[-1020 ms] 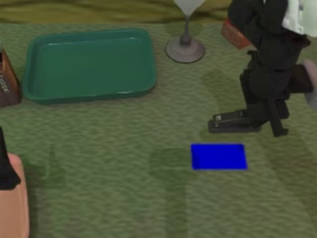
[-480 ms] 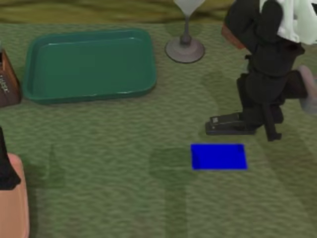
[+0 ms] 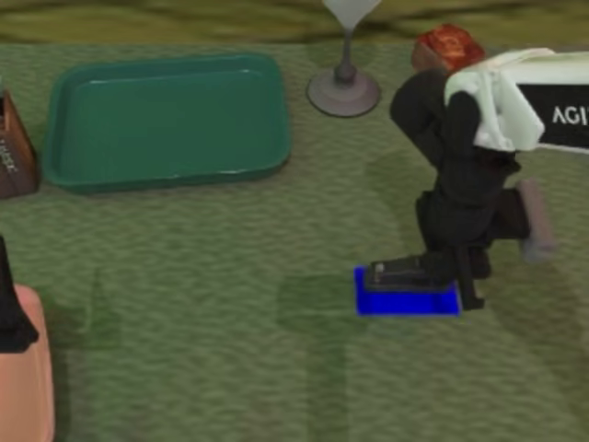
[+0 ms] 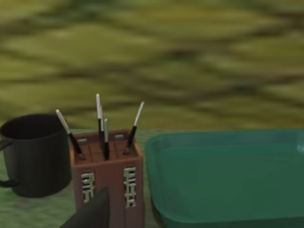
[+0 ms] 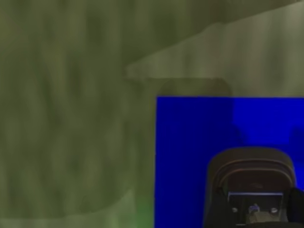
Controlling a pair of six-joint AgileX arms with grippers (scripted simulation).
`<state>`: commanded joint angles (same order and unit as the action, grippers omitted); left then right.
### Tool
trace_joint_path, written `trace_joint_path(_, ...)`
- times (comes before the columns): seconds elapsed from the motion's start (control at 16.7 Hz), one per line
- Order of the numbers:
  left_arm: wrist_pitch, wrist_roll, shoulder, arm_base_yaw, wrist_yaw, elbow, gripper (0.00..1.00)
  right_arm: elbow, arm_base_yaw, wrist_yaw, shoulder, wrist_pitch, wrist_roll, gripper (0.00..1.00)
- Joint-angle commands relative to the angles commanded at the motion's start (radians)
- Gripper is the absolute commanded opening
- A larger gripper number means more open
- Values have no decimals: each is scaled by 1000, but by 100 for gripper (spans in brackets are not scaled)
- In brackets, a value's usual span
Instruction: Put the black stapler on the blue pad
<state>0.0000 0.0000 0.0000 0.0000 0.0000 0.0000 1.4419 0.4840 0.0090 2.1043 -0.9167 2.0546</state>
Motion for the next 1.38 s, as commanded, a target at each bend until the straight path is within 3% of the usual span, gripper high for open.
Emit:
trace_joint_path(0.24,0,0,0,0,0,0,100,-1,0,0,1,1,0,0)
trace_joint_path(1.02,0,0,0,0,0,0,100,-1,0,0,1,1,0,98)
trace_joint_path(1.38,0,0,0,0,0,0,100,-1,0,0,1,1,0,100)
